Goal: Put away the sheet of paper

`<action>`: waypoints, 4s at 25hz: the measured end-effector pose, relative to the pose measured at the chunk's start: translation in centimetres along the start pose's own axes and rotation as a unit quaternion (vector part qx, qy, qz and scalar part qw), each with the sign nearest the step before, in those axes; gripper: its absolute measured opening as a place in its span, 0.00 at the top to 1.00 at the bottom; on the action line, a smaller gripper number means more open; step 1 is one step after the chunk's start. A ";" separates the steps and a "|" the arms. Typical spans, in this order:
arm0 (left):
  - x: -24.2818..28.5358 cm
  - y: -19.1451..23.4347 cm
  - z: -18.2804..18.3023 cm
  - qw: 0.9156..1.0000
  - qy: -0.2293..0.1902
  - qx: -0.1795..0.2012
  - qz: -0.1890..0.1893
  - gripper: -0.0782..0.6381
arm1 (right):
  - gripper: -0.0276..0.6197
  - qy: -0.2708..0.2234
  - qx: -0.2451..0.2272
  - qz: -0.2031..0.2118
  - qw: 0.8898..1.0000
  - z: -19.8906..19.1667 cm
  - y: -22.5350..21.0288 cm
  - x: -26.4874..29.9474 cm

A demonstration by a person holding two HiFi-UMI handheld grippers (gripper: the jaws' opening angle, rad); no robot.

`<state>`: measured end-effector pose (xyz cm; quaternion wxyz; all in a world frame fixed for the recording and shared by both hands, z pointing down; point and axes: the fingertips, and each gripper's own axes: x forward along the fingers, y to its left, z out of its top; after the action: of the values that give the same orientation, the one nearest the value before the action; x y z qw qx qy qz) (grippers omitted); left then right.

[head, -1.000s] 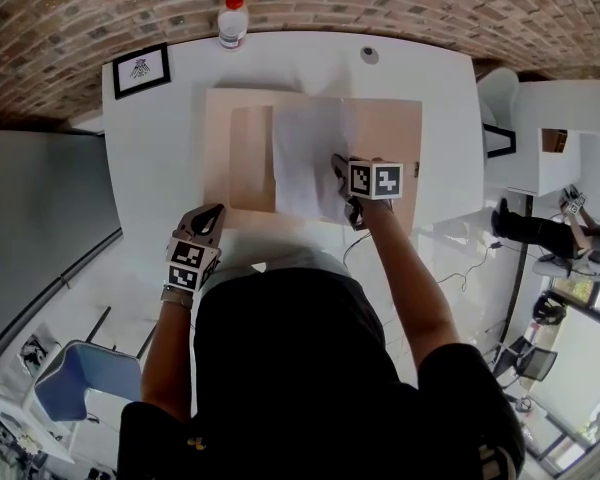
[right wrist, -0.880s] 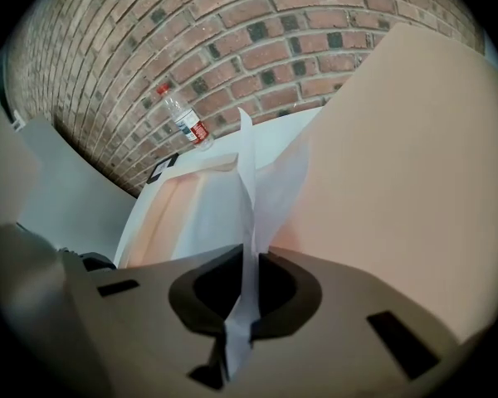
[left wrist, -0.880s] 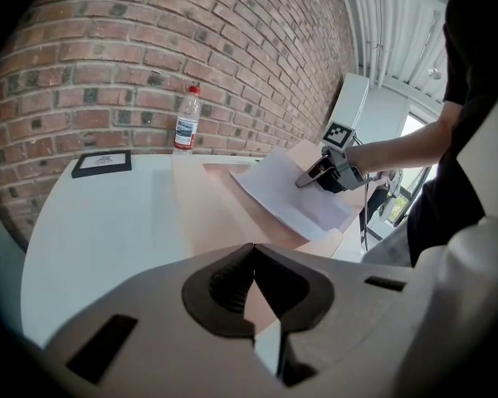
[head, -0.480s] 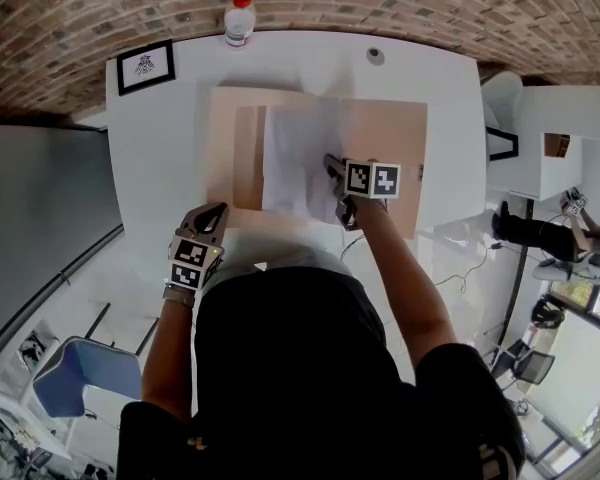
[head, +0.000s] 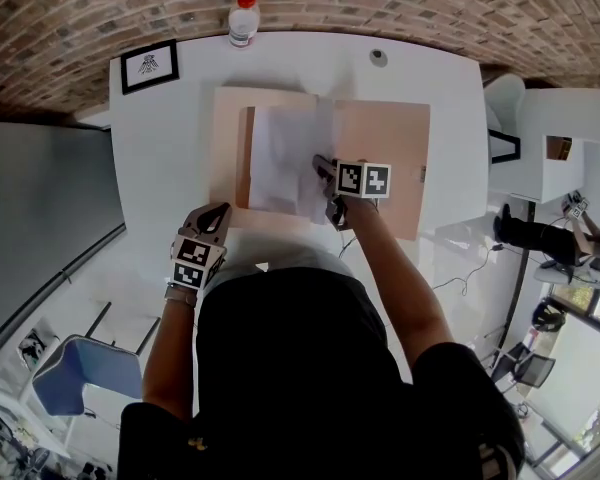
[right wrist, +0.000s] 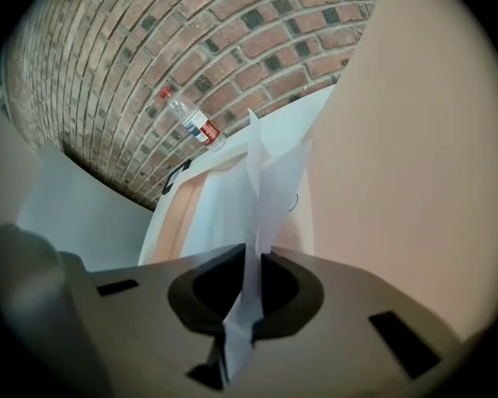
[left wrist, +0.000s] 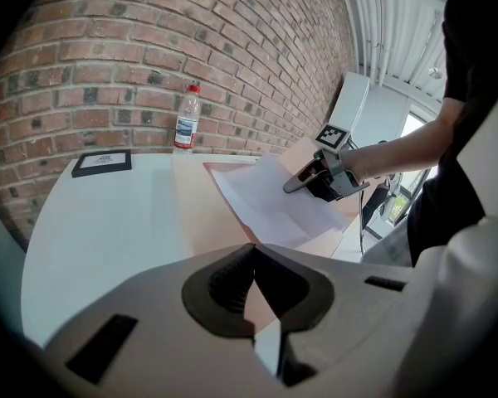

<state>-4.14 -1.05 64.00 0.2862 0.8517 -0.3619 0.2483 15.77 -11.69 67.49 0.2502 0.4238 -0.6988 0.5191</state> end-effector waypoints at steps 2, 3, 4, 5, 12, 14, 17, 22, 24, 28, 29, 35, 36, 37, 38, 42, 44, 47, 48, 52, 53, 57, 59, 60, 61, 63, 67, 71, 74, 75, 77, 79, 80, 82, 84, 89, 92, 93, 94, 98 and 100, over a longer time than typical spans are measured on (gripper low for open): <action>0.0 0.0 0.0 1.000 0.000 0.001 0.000 0.89 | 0.90 0.008 -0.001 -0.007 1.000 -0.2 -0.3 0.5; 0.0 -0.1 0.0 1.000 0.000 0.001 0.000 0.89 | 0.83 0.014 -0.002 -0.012 1.000 -0.4 -0.5 0.7; 0.0 0.0 0.0 1.000 0.000 0.001 0.000 0.89 | 0.78 0.019 -0.004 -0.018 1.000 -0.6 -0.7 1.0; 0.0 0.0 0.0 1.000 0.000 0.001 0.000 0.89 | 0.76 0.023 -0.006 -0.023 0.999 -0.8 -0.9 1.2; 0.0 -0.1 0.0 1.000 0.000 0.000 -0.001 0.89 | 0.63 0.022 -0.014 -0.039 0.999 -1.2 -1.7 2.0; 0.0 -0.1 -0.1 1.000 0.000 0.000 -0.002 0.89 | 0.62 0.022 -0.020 -0.041 0.999 -1.2 -1.6 2.1; -0.1 0.0 -0.1 1.000 0.001 0.000 -0.002 0.89 | 0.62 0.021 -0.020 -0.036 0.999 -1.1 -1.3 2.1; -0.1 0.0 0.0 1.000 0.000 -0.002 -0.004 0.89 | 0.63 0.018 -0.037 -0.025 0.999 -0.6 0.0 2.4; 0.0 0.0 0.0 1.000 0.001 -0.001 -0.005 0.89 | 0.64 0.020 -0.041 -0.018 0.999 -0.5 0.7 2.8; 0.1 0.0 0.0 1.000 0.002 -0.002 -0.008 0.89 | 0.64 0.024 -0.043 -0.003 0.999 -0.5 2.2 3.8; 0.1 0.0 0.0 1.000 0.002 -0.002 -0.009 0.89 | 0.64 0.025 -0.043 0.001 0.999 -0.6 2.6 4.0; 0.0 0.0 -0.1 1.000 0.001 -0.004 -0.010 0.89 | 0.63 0.034 -0.048 0.010 0.998 -1.3 4.4 5.2; 0.0 0.0 -0.1 1.000 0.001 -0.004 -0.011 0.89 | 0.62 0.036 -0.050 0.010 0.998 -1.4 4.4 5.3; 0.0 0.0 -0.1 1.000 0.001 -0.005 -0.011 0.89 | 0.61 0.037 -0.051 0.008 0.998 -1.4 4.4 5.3; 0.1 0.0 0.0 1.000 0.000 -0.005 -0.012 0.89 | 0.59 0.038 -0.052 0.006 0.998 -1.4 4.3 5.3; 0.0 0.0 0.0 1.000 -0.001 -0.004 -0.013 0.89 | 0.50 0.035 -0.052 -0.014 0.998 -1.0 3.4 4.7; -0.2 0.1 0.3 1.000 -0.004 -0.001 -0.011 0.89 | 0.47 0.028 -0.052 -0.027 0.998 -0.6 2.6 4.1; -0.5 0.3 1.1 1.000 -0.014 0.006 -0.009 0.89 | 0.47 0.009 -0.054 -0.041 0.998 0.2 1.8 2.9; -0.6 0.3 1.5 1.000 -0.018 0.009 -0.008 0.89 | 0.47 0.002 -0.055 -0.045 0.997 0.5 1.6 2.4; -1.5 0.6 3.8 0.999 -0.040 0.017 -0.005 0.89 | 0.55 -0.027 -0.063 -0.060 0.996 1.4 1.7 -0.1; -1.7 0.7 4.4 0.999 -0.046 0.019 -0.004 0.89 | 0.57 -0.034 -0.067 -0.064 0.995 1.7 1.8 -0.8; -2.8 0.6 6.8 0.998 -0.063 0.030 -0.002 0.89 | 0.70 -0.070 -0.091 -0.082 0.990 2.6 2.8 -4.1; -3.3 0.4 8.1 0.997 -0.075 0.037 -0.003 0.89 | 0.78 -0.090 -0.110 -0.094 0.985 3.0 3.4 -5.9; -3.7 0.2 8.8 0.996 -0.082 0.040 -0.004 0.89 | 0.82 -0.100 -0.121 -0.099 0.983 3.1 3.8 -6.8; -4.0 0.1 9.5 0.995 -0.091 0.044 -0.005 0.89 | 0.85 -0.112 -0.131 -0.103 0.980 3.3 4.3 -7.7; -4.9 -0.3 11.1 0.993 -0.107 0.052 -0.005 0.89 | 0.89 -0.135 -0.148 -0.107 0.974 3.6 5.2 -9.5; -6.6 -1.1 14.2 0.988 -0.138 0.068 -0.003 0.89 | 0.93 -0.179 -0.185 -0.106 0.960 4.4 7.7 -13.0; -8.5 -1.9 17.3 0.982 -0.173 0.078 -0.002 0.89 | 0.94 -0.222 -0.211 -0.101 0.946 5.0 10.2 -16.4; -10.1 -2.2 19.5 0.977 -0.198 0.081 -0.003 0.89 | 0.94 -0.260 -0.226 -0.092 0.934 5.6 12.2 -19.0; -10.6 -2.3 20.2 0.975 -0.207 0.080 -0.003 0.89 | 0.94 -0.273 -0.230 -0.088 0.930 5.7 12.8 -19.9; -11.7 -2.4 21.6 0.971 -0.224 0.079 -0.001 0.89 | 0.94 -0.297 -0.232 -0.079 0.923 5.8 13.9 -21.6; -12.8 -2.7 22.8 0.967 -0.242 0.085 0.001 0.89 | 0.94 -0.318 -0.234 -0.069 0.916 5.8 15.0 -23.1; -13.3 -2.9 23.4 0.964 -0.250 0.087 -0.001 0.89 | 0.94 -0.326 -0.236 -0.066 0.913 5.7 15.5 -23.7; -14.3 -3.4 24.4 0.960 -0.264 0.089 -0.010 0.89 | 0.94 -0.336 -0.242 -0.060 0.908 5.5 16.3 -24.7; -15.3 -4.0 25.2 0.957 -0.274 0.094 -0.017 0.89 | 0.94 -0.345 -0.249 -0.057 0.903 5.4 17.1 -25.5; -17.1 -5.3 26.7 0.949 -0.292 0.116 -0.018 0.89 | 0.94 -0.375 -0.258 -0.048 0.889 5.4 19.0 -27.6; -17.7 -5.9 27.2 0.946 -0.298 0.128 -0.020 0.89 | 0.94 -0.387 -0.261 -0.043 0.883 5.5 19.7 -28.5; -17.7 -6.1 27.3 0.945 -0.299 0.132 -0.021 0.89 | 0.94 -0.390 -0.263 -0.044 0.882 5.5 19.8 -28.7; -17.8 -6.3 27.4 0.944 -0.299 0.134 -0.023 0.89 | 0.94 -0.391 -0.263 -0.043 0.881 5.5 19.8 -28.8; -17.5 -7.0 27.5 0.944 -0.297 0.142 -0.029 0.89 | 0.94 -0.385 -0.265 -0.048 0.883 5.1 19.8 -28.7; -17.3 -7.2 27.5 0.944 -0.295 0.142 -0.031 0.89 | 0.94 -0.385 -0.266 -0.048 0.883 5.0 19.9 -28.7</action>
<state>-3.36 -7.05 31.32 0.0506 0.9295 -0.3645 0.0252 14.03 -4.85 32.91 0.0894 0.5409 -0.8307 0.0972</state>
